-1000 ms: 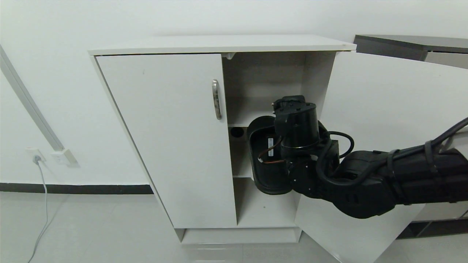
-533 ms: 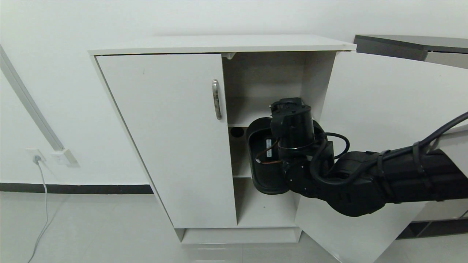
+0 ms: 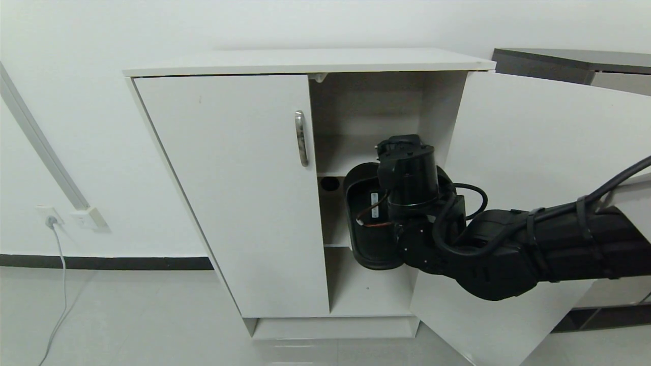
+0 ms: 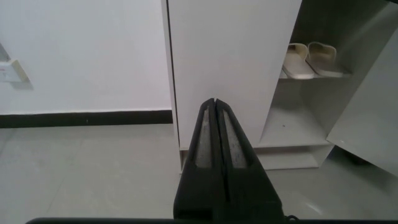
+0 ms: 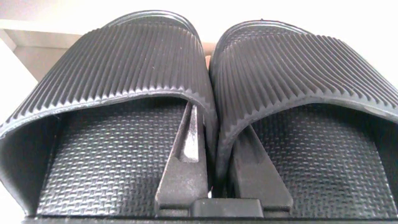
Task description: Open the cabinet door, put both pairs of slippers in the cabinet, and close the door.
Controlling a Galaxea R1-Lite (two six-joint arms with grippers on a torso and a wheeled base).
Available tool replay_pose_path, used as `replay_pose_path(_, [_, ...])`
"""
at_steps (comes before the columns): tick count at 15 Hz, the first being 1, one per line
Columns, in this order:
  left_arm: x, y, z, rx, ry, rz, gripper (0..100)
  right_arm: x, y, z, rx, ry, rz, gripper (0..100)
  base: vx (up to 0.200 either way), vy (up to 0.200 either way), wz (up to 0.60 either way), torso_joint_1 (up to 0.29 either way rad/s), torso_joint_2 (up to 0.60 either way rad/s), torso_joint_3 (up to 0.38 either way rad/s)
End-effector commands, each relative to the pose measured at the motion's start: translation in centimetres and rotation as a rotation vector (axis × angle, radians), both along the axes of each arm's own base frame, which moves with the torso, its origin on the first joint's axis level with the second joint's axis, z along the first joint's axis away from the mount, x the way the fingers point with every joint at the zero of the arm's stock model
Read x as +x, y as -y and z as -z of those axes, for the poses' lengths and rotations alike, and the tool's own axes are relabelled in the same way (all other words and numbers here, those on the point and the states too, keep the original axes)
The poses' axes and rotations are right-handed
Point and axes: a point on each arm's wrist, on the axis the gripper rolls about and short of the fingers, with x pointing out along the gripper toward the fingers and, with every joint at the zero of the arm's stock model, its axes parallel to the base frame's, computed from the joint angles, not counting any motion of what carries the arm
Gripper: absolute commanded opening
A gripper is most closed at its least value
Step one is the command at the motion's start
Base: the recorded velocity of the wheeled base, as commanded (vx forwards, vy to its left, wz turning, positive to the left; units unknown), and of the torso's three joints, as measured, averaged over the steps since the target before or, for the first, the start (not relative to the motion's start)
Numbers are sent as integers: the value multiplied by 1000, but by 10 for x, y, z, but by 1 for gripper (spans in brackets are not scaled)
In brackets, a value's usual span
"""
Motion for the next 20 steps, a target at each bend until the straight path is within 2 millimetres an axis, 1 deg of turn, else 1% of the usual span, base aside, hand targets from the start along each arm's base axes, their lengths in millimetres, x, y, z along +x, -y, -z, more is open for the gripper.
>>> replay_pose_path(1, [0,0,0,1,0,-1,0,-1,1,-2,5,4,-1,0,200,0,0,2,7,7])
replay_pose_path(9, [0,0,0,0,0,-1,0,-5,3,-5,9,6,-5,0,200,0,0,4,2,4])
replay_pose_path(14, [0,0,0,0,0,-2,0,-6,1,-2,1,-3,-17,0,0,0,0,0,0,0])
replay_pose_path(18, [0,0,0,-3,0,-5,0,9,0,1,11,-9,-42,0,0,0,0,0,0,0])
replay_pose_path(19, [0,0,0,-3,0,-7,0,22,1,1,12,-10,-25,0,0,0,0,0,0,0])
replay_pose_path(20, [0,0,0,-3,0,-7,0,28,1,0,11,-14,-23,0,0,0,0,0,0,0])
